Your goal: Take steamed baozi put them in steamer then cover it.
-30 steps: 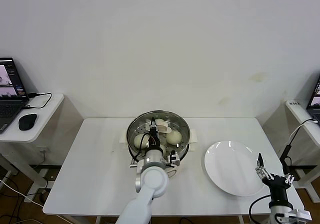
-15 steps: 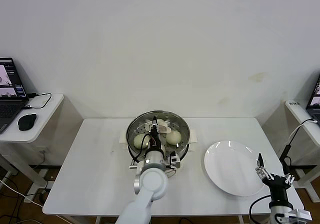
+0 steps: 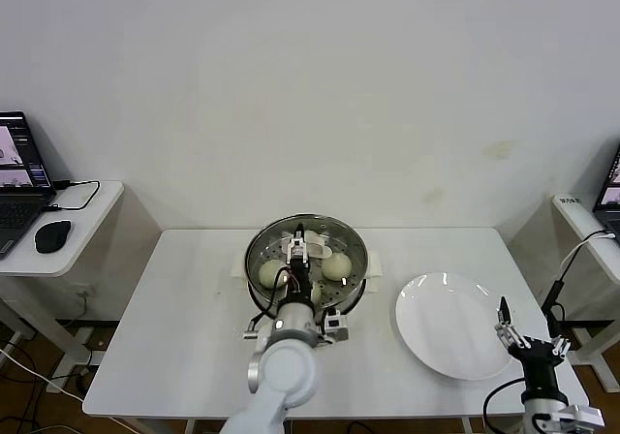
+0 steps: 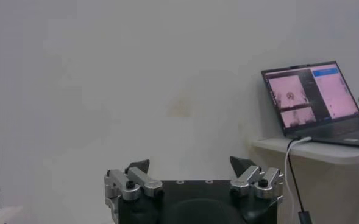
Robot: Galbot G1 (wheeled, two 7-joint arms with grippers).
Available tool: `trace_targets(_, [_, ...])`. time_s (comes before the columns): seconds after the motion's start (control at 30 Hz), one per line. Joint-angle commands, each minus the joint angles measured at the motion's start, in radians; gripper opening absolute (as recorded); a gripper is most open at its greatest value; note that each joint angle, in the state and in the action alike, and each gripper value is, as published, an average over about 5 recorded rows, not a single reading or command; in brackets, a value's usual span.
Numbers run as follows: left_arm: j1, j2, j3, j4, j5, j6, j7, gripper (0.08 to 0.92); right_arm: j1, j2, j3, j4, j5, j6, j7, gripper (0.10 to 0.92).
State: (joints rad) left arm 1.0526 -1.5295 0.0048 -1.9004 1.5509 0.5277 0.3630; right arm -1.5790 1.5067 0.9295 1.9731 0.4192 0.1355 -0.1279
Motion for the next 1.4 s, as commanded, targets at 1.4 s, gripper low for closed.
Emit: trace_targets(1.4, [0.717,0.139,-0.742,-0.188,-1.544,-0.475,-0.292,0.823,-0.14,-0.118,-0.181,-0.005,-0.219,-0.187,0.076,0.823])
